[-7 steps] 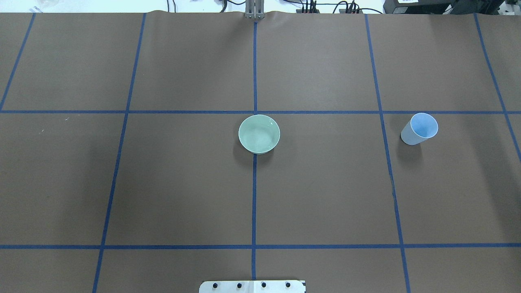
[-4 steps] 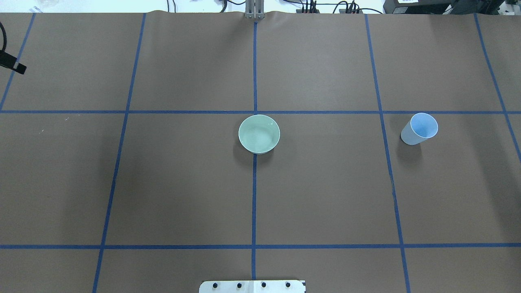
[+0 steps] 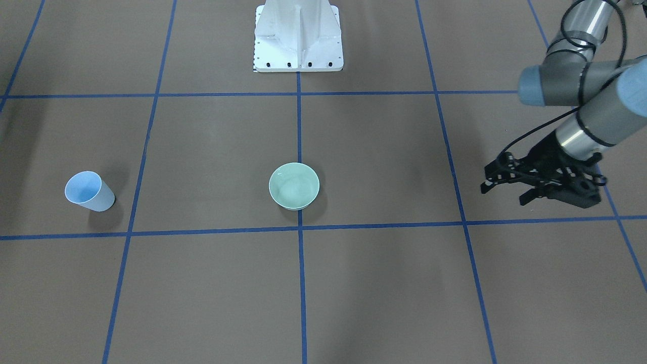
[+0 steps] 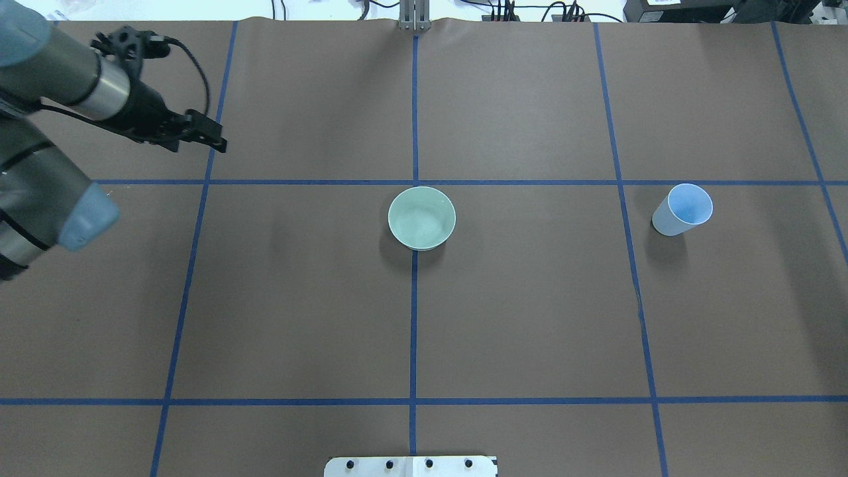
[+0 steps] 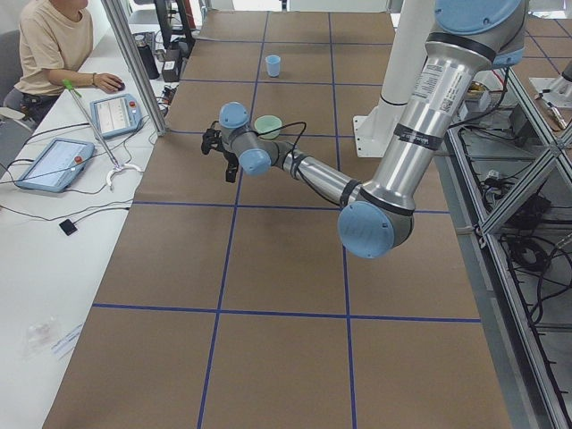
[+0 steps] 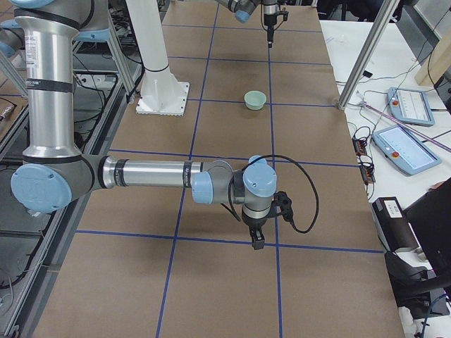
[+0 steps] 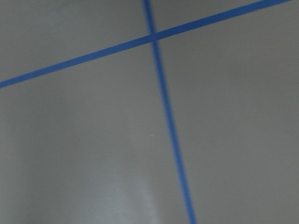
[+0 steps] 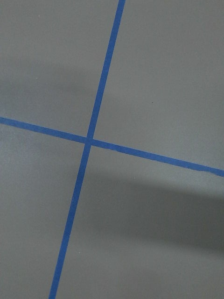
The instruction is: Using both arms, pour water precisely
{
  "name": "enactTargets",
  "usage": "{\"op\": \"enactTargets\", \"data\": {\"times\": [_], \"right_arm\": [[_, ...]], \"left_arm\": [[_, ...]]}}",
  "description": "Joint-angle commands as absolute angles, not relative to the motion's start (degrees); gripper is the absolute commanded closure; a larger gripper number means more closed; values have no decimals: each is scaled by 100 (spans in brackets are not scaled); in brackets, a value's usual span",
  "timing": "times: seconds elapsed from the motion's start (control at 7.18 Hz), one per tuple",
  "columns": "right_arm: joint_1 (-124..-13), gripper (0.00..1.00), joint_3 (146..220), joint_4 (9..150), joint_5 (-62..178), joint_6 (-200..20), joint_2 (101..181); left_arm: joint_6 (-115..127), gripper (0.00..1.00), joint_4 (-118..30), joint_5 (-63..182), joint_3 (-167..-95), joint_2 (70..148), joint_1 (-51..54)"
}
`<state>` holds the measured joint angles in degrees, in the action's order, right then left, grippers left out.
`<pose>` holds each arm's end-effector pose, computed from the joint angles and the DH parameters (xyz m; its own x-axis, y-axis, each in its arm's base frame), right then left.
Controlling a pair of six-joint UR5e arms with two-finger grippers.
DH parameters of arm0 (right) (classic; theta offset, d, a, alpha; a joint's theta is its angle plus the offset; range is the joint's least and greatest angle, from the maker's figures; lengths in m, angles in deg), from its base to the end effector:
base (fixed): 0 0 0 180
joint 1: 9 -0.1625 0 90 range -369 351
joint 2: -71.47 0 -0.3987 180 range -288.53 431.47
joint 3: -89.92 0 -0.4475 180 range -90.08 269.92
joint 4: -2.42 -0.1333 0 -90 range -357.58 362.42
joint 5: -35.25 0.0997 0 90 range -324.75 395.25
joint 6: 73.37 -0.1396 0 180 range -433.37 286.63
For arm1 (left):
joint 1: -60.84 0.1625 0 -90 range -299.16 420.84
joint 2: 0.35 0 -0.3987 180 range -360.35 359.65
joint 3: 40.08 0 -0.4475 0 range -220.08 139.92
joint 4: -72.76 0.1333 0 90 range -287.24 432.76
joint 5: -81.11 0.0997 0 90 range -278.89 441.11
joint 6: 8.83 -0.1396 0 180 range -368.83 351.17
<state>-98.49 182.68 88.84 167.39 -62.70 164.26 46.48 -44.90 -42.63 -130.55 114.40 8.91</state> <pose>0.0349 -0.5343 0.6581 0.7266 -0.2321 0.6466 0.1459 0.9719 0.1848 0.4028 -0.6047 0.3245 0.5231 0.0996 -0.8464 0.1020 0.9787 0.1782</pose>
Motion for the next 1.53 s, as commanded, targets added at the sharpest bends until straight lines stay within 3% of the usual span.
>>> {"op": "enactTargets", "data": {"times": [0.0, 0.42, 0.7, 0.98, 1.11, 1.25, 1.39], "right_arm": [[-9848, 0, 18045, 8530, 16743, -6282, 16438], [-9848, 0, 18018, 8530, 16744, -6282, 16446], [-9848, 0, 18009, 8530, 16744, -6282, 16446], [-9848, 0, 18001, 8530, 16744, -6274, 16446], [-9856, 0, 18009, 8530, 16744, -6282, 16446], [-9848, 0, 18009, 8530, 16744, -6282, 16446], [-9848, 0, 18001, 8530, 16744, -6282, 16446]], "left_arm": [[6257, 0, -4196, -3396, -12798, 12275, 1924], [7254, 0, -3640, -2534, -11975, 13550, 2629], [7265, 6, -3649, -2385, -11707, 13738, 2779], [7256, 37, -3657, -2172, -11698, 13720, 2937], [7256, 58, -3657, -2172, -11707, 13712, 3051], [7247, 86, -3657, -2172, -11733, 13720, 3069], [7247, 100, -3675, -2172, -11751, 13720, 3070]]}}
